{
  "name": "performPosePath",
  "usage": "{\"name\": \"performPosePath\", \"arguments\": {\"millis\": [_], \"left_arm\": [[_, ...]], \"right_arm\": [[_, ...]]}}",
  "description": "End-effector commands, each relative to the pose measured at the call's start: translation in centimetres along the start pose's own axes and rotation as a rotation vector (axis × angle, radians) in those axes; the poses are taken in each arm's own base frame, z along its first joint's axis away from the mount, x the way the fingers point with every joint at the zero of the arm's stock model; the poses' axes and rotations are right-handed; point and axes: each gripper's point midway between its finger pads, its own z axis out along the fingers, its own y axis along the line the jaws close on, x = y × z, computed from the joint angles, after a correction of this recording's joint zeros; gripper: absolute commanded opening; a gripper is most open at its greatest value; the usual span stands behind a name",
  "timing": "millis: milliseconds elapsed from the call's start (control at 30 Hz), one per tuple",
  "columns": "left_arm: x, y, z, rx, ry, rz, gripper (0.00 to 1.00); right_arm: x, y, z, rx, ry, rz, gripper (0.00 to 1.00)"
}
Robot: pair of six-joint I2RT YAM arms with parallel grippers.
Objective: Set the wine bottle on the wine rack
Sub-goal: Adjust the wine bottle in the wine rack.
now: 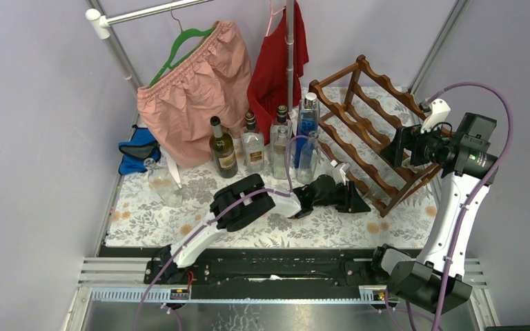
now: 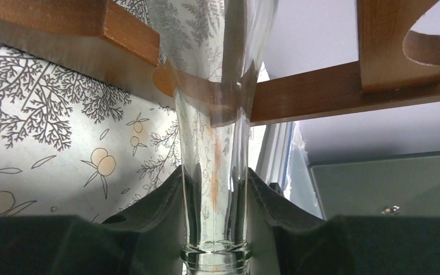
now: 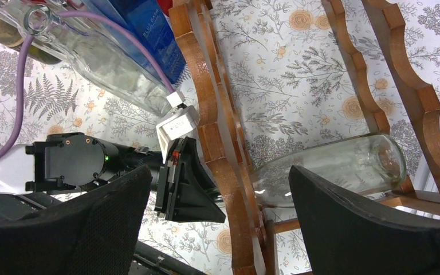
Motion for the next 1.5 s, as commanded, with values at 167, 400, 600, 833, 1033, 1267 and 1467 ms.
{"name": "performPosePath", "arguments": {"millis": [167,400,600,833,1033,1267,1467], "left_arm": [[-2.3,-6.5,-1.1,0.298,-0.133,-0.089,0.0],[-3.0,-7.5,-1.6,0.389,-0.17,-0.179,0.0],[-3.3,-8.0,-1.7,0.433,-0.187,-0.187,0.0],[-4.2,-8.6,-1.9,0.461,-0.224,-0.164,0.0],[-4.7,-8.7,-2.2,0.494,-0.246,-0.161,0.0],[-5.2,-8.4,-2.4,0.49,-0.281,-0.164,0.0],[-5.8,-8.6,-2.2,0.485,-0.303,-0.164,0.0]], "right_arm": [[-1.0,0.7,-0.2,-0.027,-0.045,-0.024,0.97],[-1.2,0.7,-0.2,-0.028,-0.049,-0.026,0.97],[-1.0,0.6,-0.1,-0.029,-0.044,-0.025,0.97],[-1.0,0.7,0.0,-0.037,-0.044,-0.019,0.97],[-0.9,0.6,0.1,-0.036,-0.041,-0.018,0.97],[-0.7,0.6,0.2,-0.037,-0.038,-0.018,0.97],[-0.6,0.6,0.2,-0.037,-0.036,-0.019,0.97]]}}
